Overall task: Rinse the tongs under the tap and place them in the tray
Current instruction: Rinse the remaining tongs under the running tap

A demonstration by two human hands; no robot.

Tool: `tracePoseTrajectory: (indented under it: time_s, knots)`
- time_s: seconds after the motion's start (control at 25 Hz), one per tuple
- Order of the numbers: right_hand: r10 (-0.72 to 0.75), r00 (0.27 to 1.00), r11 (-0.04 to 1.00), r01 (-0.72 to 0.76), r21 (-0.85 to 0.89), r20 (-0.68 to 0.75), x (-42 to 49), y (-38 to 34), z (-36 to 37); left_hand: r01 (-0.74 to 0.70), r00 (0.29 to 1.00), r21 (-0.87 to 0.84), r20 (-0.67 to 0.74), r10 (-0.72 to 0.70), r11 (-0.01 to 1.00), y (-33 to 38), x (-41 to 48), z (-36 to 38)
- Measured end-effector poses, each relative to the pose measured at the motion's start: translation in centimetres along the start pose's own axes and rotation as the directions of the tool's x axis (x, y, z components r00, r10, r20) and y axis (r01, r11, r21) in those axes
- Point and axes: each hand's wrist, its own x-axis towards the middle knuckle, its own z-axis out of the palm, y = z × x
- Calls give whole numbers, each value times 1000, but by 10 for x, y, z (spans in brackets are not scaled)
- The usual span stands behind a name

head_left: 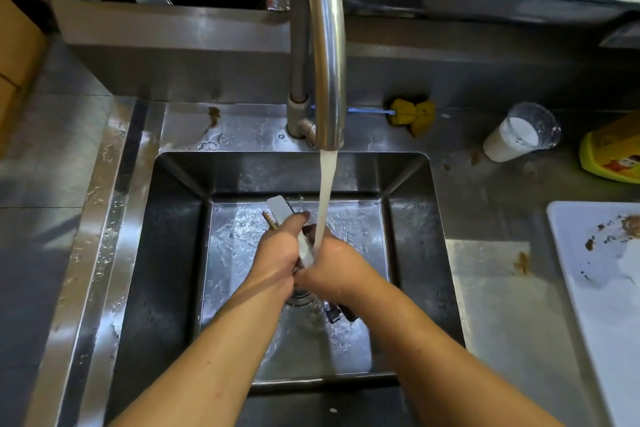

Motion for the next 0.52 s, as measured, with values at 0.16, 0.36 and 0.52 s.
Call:
tracePoseTrajectory:
  time_s: [0.16, 0.36, 0.52]
  knots:
    - [49, 965, 826, -184, 532, 257, 2, 0, -17, -29, 983, 61, 183, 17, 998, 10, -5, 0]
    - [49, 973, 785, -177, 594, 225, 6, 10, -13, -83, 977, 106, 202, 60, 991, 20, -27, 8]
    - [54, 999, 946, -52, 319, 3, 8, 15, 0, -184, 983, 84, -12, 185, 979, 20, -37, 27]
